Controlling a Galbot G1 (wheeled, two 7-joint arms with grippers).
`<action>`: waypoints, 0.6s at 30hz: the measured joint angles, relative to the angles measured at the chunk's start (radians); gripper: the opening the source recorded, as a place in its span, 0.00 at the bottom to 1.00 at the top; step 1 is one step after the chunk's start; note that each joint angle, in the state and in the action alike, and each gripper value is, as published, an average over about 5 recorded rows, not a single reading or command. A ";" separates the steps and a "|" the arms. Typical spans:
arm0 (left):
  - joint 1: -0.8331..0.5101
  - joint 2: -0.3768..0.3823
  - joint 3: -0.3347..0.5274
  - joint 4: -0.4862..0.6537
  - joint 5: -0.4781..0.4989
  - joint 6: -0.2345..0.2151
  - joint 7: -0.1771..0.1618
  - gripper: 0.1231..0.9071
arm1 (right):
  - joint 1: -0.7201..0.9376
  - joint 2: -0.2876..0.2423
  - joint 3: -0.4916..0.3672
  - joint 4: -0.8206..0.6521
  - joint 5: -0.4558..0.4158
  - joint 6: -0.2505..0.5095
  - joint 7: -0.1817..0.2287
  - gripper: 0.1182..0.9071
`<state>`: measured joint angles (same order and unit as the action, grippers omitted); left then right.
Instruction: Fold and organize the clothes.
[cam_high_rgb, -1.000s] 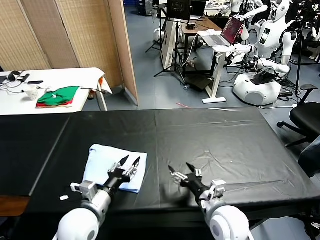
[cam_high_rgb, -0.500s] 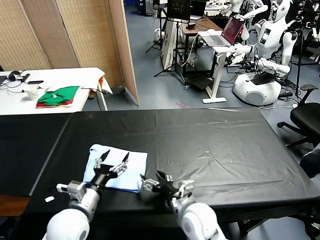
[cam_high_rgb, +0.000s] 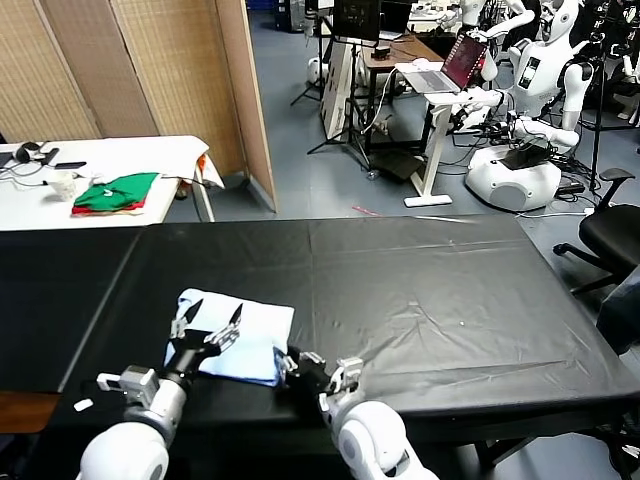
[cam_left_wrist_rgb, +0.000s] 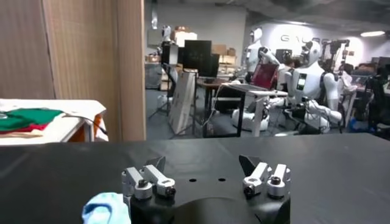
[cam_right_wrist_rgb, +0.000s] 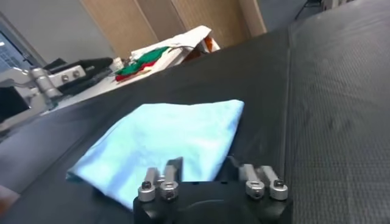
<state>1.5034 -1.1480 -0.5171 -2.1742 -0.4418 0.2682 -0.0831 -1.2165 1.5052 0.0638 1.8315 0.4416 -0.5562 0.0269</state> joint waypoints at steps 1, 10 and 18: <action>0.000 -0.001 -0.001 0.000 0.001 0.000 0.000 1.00 | -0.002 -0.002 0.002 0.003 -0.004 -0.002 0.000 0.14; 0.004 -0.004 -0.024 0.020 0.002 -0.015 -0.002 1.00 | -0.046 -0.061 0.096 0.105 -0.059 -0.111 -0.002 0.05; -0.001 -0.004 -0.028 0.039 -0.005 -0.024 -0.004 1.00 | -0.071 -0.151 0.261 0.184 -0.060 -0.182 -0.020 0.05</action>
<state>1.5028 -1.1522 -0.5452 -2.1347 -0.4473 0.2444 -0.0873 -1.2879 1.3541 0.3249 2.0151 0.3814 -0.7377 0.0070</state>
